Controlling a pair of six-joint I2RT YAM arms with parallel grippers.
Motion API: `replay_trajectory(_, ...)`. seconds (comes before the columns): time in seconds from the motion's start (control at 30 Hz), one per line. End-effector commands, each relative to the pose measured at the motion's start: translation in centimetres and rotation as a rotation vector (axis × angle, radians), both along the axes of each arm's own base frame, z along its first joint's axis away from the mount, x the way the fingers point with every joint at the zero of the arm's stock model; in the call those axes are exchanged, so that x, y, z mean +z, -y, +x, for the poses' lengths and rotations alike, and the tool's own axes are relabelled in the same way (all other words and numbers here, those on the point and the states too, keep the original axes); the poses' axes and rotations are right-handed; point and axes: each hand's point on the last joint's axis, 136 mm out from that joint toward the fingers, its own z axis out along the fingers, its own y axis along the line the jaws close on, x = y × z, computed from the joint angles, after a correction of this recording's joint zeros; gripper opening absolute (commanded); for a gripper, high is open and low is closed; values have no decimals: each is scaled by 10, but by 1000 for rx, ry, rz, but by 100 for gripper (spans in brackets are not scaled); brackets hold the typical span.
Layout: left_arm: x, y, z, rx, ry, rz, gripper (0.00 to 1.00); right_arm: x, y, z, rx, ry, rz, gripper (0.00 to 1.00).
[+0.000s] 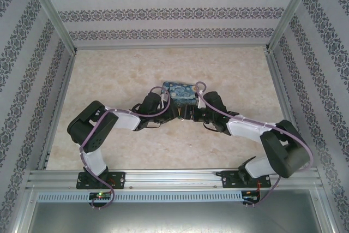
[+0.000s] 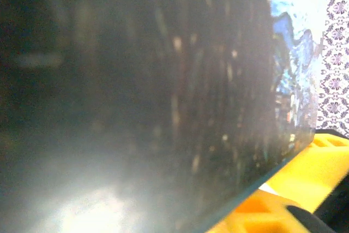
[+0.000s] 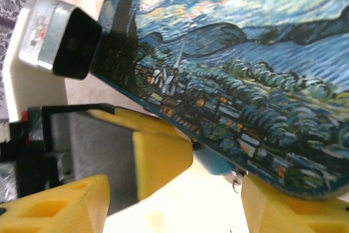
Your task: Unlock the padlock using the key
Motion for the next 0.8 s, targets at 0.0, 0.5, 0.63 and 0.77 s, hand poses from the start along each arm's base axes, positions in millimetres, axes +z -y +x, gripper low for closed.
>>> replay_trajectory(0.0, -6, -8, -13, -26, -38, 48, 46, 7, -13, 6, -14, -11, 82, 65)
replay_trajectory(0.5, 44, -37, -23, 8, 74, 102, 93, 8, -20, 43, -71, -46, 142, 65)
replay_trajectory(0.63, 59, -48, -19, 42, 105, 116, 97, 14, -18, 56, -84, -44, 155, 65)
replay_trajectory(0.77, 71, -59, -11, 69, 127, 129, 98, 19, -15, 62, -86, -38, 160, 64)
